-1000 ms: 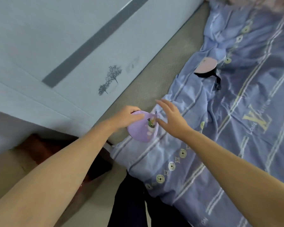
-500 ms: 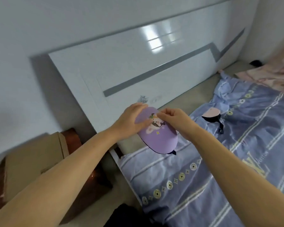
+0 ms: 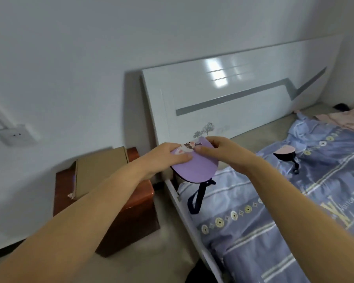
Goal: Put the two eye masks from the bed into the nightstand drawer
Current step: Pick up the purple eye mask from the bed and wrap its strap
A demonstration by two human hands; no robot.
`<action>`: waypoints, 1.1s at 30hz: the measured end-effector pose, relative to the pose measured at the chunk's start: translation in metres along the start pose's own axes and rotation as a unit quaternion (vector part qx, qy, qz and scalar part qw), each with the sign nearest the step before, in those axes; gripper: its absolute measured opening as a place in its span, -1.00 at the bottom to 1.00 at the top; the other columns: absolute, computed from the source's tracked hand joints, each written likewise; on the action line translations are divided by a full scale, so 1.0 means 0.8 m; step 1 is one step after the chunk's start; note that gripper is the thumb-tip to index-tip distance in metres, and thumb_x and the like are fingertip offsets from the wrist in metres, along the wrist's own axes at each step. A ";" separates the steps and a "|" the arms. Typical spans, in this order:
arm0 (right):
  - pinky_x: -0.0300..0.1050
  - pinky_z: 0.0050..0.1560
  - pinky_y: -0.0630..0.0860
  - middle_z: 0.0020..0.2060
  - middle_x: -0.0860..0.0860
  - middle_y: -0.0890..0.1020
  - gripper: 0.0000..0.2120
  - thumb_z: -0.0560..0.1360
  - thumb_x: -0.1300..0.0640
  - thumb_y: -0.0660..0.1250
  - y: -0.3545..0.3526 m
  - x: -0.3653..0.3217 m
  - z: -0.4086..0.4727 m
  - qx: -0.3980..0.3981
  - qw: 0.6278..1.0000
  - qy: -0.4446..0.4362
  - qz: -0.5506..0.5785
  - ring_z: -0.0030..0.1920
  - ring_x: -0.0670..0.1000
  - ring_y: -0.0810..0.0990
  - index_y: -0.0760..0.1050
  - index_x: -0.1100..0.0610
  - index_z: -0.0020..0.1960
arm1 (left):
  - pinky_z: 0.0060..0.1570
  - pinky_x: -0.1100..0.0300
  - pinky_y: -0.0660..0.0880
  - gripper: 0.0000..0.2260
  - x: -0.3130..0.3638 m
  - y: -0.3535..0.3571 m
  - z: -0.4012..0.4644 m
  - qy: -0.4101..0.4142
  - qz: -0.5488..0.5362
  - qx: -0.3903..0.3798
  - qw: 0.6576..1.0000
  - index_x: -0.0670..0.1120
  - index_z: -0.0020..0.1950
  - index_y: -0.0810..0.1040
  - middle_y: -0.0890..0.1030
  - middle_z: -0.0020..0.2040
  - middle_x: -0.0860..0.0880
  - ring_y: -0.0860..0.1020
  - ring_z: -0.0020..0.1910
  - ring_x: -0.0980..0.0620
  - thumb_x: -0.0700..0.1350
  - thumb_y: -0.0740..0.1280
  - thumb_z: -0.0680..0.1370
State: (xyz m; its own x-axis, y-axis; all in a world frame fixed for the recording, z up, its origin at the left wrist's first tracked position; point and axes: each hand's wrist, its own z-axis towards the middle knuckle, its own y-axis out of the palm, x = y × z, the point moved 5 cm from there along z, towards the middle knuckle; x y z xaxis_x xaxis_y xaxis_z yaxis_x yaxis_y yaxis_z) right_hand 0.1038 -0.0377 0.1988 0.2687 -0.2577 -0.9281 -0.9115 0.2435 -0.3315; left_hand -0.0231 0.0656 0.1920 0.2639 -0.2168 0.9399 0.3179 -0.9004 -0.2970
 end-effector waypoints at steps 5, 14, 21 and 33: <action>-0.31 -0.28 0.55 -0.15 -0.03 0.69 -0.76 0.52 -0.07 0.25 0.121 -0.025 -0.064 -0.022 0.995 -0.029 0.094 -0.18 -0.10 0.67 0.57 0.04 0.06 | -0.23 0.36 0.57 -0.87 -0.024 -0.008 -0.121 -0.016 -0.160 0.072 0.984 0.03 -0.17 0.66 0.71 -0.24 0.12 0.65 -0.18 0.13 0.00 0.36 0.51; -0.26 -0.21 0.58 -0.14 -0.09 0.72 -0.81 0.52 -0.03 0.27 0.180 -0.044 -0.139 0.084 0.952 -0.057 0.289 -0.11 -0.07 0.67 0.58 0.02 0.03 | 0.36 -0.07 0.31 -0.72 -0.064 0.047 -0.224 -0.067 -0.412 -0.033 0.908 -0.09 0.22 0.53 0.51 0.24 -0.17 0.44 0.27 -0.17 -0.02 0.21 0.58; -0.11 -0.18 0.55 -0.12 -0.01 0.69 -0.81 0.51 0.01 0.28 0.151 -0.045 -0.163 0.111 0.933 -0.079 0.332 -0.12 0.07 0.59 0.56 0.06 0.04 | -0.22 0.22 0.56 -0.82 -0.019 0.115 -0.222 -0.053 -0.232 -0.109 0.965 -0.07 -0.15 0.66 0.36 -0.48 0.09 0.35 -0.50 0.13 -0.16 0.27 0.56; -0.24 -0.30 0.58 -0.06 -0.01 0.63 -0.88 0.52 0.07 0.29 0.055 0.013 -0.173 0.247 0.934 -0.057 0.251 -0.11 -0.04 0.64 0.52 -0.01 0.05 | -0.32 0.23 0.59 -0.74 0.005 0.103 -0.197 -0.017 -0.671 -0.164 0.723 -0.26 -0.07 0.56 0.57 -0.48 -0.10 0.55 -0.53 0.03 -0.08 0.22 0.54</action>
State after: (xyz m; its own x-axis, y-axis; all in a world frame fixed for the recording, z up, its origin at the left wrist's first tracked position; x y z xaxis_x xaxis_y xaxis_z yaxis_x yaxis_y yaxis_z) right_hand 0.0233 -0.1590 0.1977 -0.0964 0.1003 -0.9903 -0.6836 0.7164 0.1391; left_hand -0.1398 -0.0689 0.1977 -0.0582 0.9393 0.3381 0.0762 -0.3335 0.9397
